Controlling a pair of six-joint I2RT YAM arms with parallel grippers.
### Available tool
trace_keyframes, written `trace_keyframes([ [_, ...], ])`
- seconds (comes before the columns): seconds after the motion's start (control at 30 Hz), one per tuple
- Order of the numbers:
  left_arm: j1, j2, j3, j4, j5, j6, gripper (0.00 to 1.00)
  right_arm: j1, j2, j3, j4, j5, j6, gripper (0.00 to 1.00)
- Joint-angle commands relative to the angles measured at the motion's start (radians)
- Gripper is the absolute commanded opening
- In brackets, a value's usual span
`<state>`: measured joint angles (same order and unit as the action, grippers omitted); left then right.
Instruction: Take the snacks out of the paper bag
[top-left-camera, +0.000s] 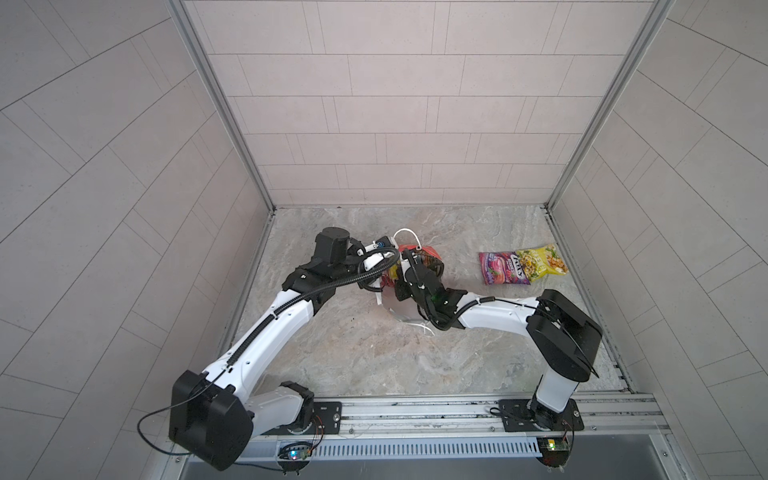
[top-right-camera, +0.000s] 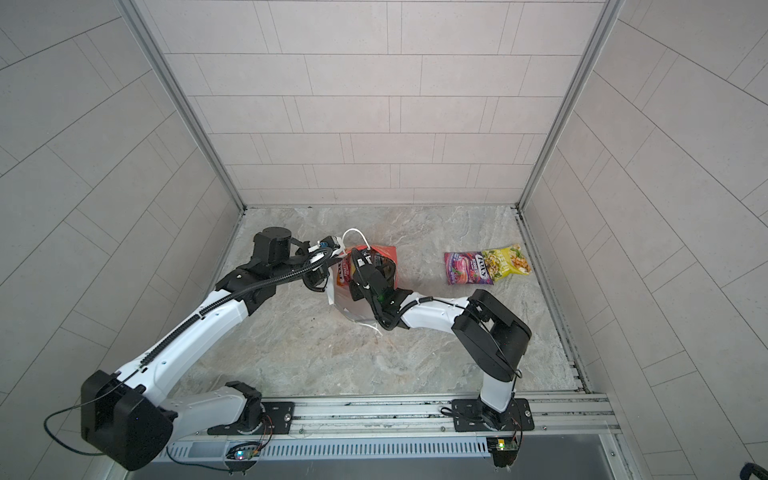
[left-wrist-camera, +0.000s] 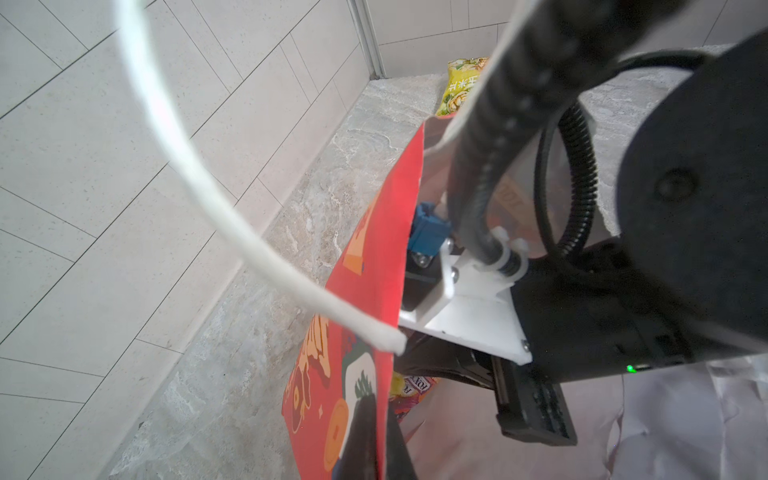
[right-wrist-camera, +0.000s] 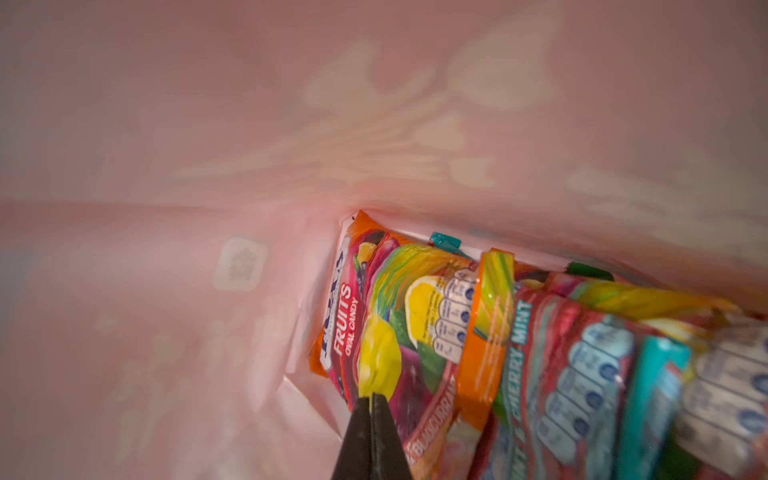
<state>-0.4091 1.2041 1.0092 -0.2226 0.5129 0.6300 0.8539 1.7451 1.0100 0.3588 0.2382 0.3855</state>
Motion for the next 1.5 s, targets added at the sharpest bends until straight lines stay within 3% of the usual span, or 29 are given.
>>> trace_keyframes([
  [0.0, -0.01, -0.005, 0.005, 0.02, 0.045, 0.019, 0.0, -0.005, -0.056, -0.022, 0.033, -0.013, -0.01, 0.0],
  [0.23, -0.01, -0.004, 0.005, 0.02, 0.049, 0.016, 0.0, -0.005, -0.035, -0.014, 0.038, -0.054, -0.011, 0.03],
  [0.3, -0.01, -0.006, 0.005, 0.02, 0.048, 0.018, 0.0, -0.005, -0.017, 0.002, 0.033, -0.062, -0.008, 0.28],
  [0.33, -0.01, -0.006, 0.005, 0.02, 0.049, 0.015, 0.0, -0.006, -0.003, 0.016, 0.02, -0.065, -0.004, 0.35],
  [0.57, -0.01, -0.002, 0.006, 0.02, 0.052, 0.016, 0.0, -0.005, 0.084, 0.085, -0.006, -0.05, 0.035, 0.54],
  [0.97, -0.01, 0.0, 0.008, 0.023, 0.062, 0.013, 0.0, -0.009, 0.222, 0.204, -0.118, 0.141, 0.126, 0.6],
  [1.1, -0.01, 0.0, 0.007, 0.021, 0.052, 0.014, 0.0, -0.009, 0.261, 0.227, -0.106, 0.18, 0.145, 0.54],
  [1.27, -0.01, 0.0, 0.007, 0.023, 0.055, 0.016, 0.0, -0.01, 0.268, 0.239, -0.093, 0.164, 0.145, 0.18],
  [1.47, -0.01, 0.007, 0.009, 0.022, 0.053, 0.017, 0.0, -0.009, 0.229, 0.195, -0.039, 0.119, 0.112, 0.02],
])
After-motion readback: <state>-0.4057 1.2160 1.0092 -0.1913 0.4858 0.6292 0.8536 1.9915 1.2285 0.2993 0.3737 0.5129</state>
